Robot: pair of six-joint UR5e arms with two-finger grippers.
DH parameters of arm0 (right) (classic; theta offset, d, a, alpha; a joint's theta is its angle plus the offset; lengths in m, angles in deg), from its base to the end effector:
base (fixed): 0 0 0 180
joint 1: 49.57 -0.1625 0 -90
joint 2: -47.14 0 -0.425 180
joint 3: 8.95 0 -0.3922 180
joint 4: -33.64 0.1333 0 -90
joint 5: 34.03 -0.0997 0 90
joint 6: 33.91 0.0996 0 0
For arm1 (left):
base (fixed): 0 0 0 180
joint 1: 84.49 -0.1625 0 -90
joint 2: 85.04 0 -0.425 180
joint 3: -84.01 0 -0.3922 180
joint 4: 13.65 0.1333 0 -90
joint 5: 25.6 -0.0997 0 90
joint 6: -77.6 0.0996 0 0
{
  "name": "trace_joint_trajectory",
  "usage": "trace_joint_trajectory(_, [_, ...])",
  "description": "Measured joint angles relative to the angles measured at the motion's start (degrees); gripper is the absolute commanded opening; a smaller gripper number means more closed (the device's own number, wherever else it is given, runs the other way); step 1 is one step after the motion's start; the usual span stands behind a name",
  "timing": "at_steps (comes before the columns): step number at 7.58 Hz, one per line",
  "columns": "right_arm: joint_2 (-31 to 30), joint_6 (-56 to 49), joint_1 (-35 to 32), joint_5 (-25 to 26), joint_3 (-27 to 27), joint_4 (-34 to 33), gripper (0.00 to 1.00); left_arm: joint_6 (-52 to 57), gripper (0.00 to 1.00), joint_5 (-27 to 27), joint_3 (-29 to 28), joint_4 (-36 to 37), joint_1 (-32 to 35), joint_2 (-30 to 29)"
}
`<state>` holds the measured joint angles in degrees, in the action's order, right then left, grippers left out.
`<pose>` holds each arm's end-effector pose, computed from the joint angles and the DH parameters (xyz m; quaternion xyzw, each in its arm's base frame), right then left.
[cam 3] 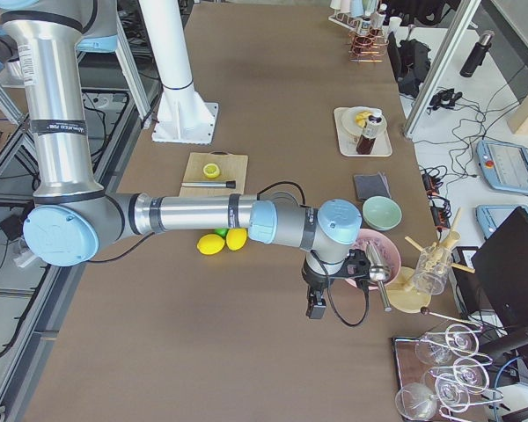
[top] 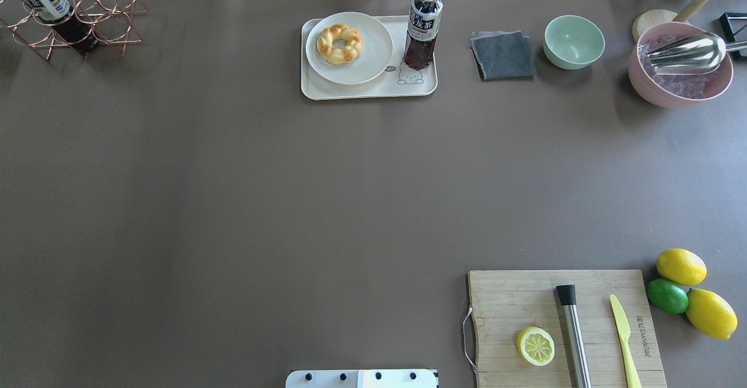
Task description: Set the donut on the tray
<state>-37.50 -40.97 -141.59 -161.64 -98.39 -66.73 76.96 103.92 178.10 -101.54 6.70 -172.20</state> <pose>0.0909 -0.5192 0.6410 -0.0204 -0.3246 -0.0259 0.9453 -0.0797 -0.4680 0.6567 -0.0054 0.3381 -0.0176 0.9409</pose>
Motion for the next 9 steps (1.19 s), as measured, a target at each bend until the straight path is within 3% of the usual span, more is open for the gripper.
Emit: trace_joint_trajectory(9, [-0.22,-0.02,0.0,0.0,-0.18,0.01,1.0,-0.04,0.99,-0.24,-0.34,0.66,0.0,0.1])
